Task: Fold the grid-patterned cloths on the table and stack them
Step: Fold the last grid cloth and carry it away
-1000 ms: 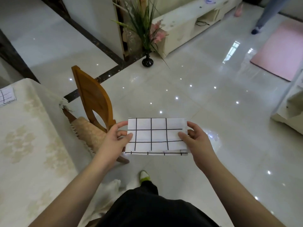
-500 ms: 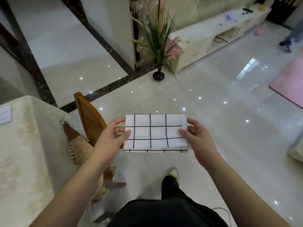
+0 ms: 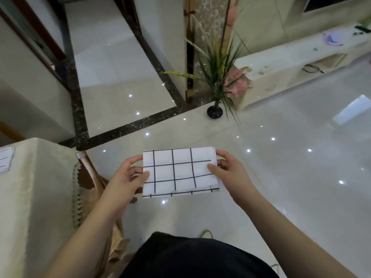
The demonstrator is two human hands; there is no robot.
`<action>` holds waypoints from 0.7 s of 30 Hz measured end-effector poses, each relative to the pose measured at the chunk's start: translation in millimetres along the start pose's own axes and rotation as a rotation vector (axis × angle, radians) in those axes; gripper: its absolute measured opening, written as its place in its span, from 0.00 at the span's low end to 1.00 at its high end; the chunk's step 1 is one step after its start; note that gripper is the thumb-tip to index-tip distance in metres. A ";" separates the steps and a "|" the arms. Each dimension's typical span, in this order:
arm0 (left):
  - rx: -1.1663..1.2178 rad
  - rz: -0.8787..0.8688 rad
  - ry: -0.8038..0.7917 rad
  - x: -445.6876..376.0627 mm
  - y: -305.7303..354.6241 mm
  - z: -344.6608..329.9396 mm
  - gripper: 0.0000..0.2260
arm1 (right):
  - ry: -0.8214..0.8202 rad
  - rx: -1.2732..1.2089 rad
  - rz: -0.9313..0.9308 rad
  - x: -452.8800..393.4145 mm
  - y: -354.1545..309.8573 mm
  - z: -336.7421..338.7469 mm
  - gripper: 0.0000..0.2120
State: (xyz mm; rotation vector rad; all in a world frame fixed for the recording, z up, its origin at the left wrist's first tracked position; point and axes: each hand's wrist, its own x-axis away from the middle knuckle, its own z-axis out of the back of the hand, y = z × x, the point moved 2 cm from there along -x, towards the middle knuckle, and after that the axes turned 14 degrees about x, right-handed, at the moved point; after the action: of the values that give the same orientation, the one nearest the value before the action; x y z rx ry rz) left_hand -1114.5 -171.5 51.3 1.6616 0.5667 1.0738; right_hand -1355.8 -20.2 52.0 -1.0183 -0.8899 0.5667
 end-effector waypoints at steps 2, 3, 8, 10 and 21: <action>0.028 0.000 0.040 -13.0 7.0 1.1 0.20 | -0.038 0.014 0.012 -25.0 -11.1 1.8 0.18; 0.038 0.002 0.058 -20.4 10.0 2.1 0.20 | -0.055 0.022 0.020 -37.6 -16.8 1.1 0.18; 0.074 -0.013 0.137 -62.3 29.0 13.3 0.19 | -0.123 0.052 0.030 -100.2 -41.8 -16.1 0.17; 0.084 -0.025 0.148 -80.6 39.1 23.5 0.19 | -0.152 0.063 0.032 -127.6 -53.0 -28.1 0.17; 0.262 -0.059 0.293 -188.7 88.3 115.5 0.17 | -0.285 0.125 0.108 -267.8 -148.0 -129.7 0.17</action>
State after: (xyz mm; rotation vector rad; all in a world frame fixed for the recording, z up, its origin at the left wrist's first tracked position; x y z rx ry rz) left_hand -1119.2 -409.6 54.2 1.7076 0.9760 1.2511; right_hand -1389.0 -350.8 57.2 -0.8885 -1.0393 0.8637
